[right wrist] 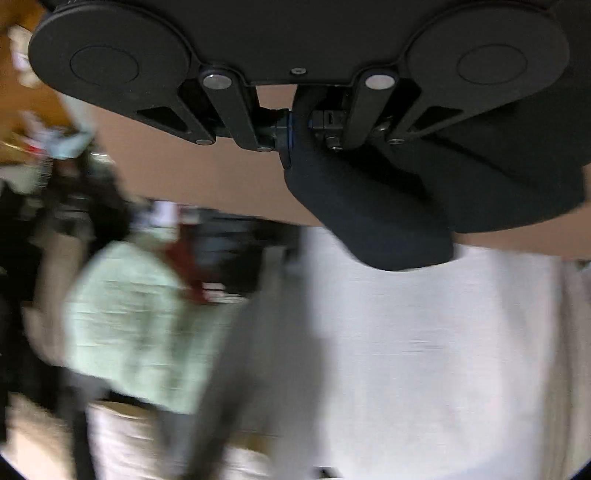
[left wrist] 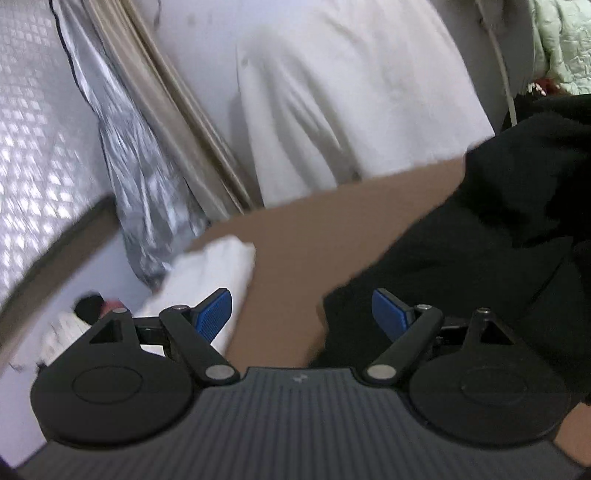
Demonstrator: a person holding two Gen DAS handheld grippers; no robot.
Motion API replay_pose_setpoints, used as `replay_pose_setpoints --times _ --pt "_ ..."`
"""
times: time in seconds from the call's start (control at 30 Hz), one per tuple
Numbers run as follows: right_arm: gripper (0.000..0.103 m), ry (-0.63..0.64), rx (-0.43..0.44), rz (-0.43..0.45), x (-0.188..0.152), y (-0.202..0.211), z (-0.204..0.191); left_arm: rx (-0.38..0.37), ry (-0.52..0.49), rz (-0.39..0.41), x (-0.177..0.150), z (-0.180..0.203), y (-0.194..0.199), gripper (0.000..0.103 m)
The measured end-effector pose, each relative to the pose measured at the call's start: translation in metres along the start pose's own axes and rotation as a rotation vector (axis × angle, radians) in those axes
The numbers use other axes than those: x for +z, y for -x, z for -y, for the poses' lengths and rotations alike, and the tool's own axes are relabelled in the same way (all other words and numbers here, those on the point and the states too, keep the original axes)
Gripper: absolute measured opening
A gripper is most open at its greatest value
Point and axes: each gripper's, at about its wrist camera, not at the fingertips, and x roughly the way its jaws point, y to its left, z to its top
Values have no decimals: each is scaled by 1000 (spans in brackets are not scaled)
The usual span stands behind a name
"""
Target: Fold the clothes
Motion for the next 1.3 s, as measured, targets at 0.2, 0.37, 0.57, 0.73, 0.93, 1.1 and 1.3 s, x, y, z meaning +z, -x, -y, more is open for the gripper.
replay_pose_setpoints --times 0.2,0.37,0.57,0.73,0.93,1.1,1.3 --pt "6 -52 -112 -51 -16 -45 39 -81 95 -138 1 6 -75 84" --pt "5 -112 -333 54 -22 -45 80 -105 165 -281 16 15 -130 79" --pt "7 -179 -264 -33 -34 -74 98 -178 166 -322 53 23 -172 86" --pt "20 -208 -230 -153 -48 -95 98 -240 105 -403 49 55 -211 82" --pt "60 -333 -254 -189 -53 -87 107 -310 132 -365 40 81 -187 18" --pt "60 -485 -85 53 -47 -34 111 -454 278 -243 45 51 -136 8" --pt "60 -591 643 -21 -42 -32 61 -587 219 -231 20 82 -98 8"
